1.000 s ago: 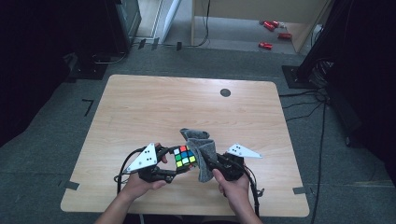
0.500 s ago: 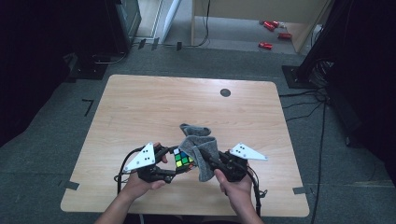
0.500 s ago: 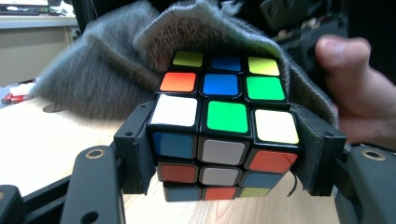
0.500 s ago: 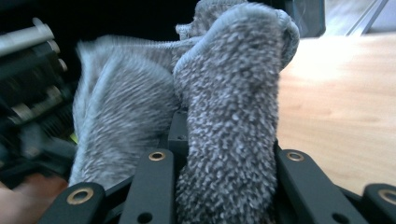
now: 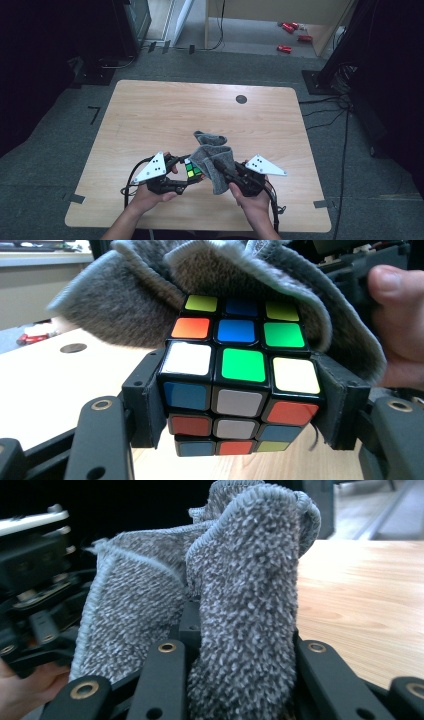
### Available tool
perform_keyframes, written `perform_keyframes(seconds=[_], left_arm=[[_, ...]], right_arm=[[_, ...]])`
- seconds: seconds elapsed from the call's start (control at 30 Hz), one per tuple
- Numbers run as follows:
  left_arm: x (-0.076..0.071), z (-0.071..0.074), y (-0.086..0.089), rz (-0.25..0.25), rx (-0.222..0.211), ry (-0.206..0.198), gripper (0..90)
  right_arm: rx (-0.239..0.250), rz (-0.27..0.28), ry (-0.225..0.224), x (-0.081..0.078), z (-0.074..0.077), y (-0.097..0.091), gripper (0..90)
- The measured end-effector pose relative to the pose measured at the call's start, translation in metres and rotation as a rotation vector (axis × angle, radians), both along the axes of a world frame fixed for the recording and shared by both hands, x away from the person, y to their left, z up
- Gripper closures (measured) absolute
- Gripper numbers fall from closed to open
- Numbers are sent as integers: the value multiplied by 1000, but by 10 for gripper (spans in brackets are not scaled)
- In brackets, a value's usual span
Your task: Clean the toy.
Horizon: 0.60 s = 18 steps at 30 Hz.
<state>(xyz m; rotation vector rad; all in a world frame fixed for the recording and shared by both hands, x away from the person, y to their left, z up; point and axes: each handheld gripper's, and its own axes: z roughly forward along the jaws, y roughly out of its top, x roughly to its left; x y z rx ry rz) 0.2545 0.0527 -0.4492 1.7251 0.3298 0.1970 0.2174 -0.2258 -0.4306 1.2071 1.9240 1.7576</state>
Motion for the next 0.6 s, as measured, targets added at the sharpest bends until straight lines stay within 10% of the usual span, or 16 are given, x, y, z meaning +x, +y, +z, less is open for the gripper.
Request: perform_keyframes(seconds=[0.43, 0.6], left_arm=[[0, 0, 0, 20, 7, -8, 345], [2, 1, 4, 29, 1, -4, 345]], right_arm=[[-82, 24, 147, 15, -24, 2, 690], [-60, -10, 98, 11, -15, -3, 688]])
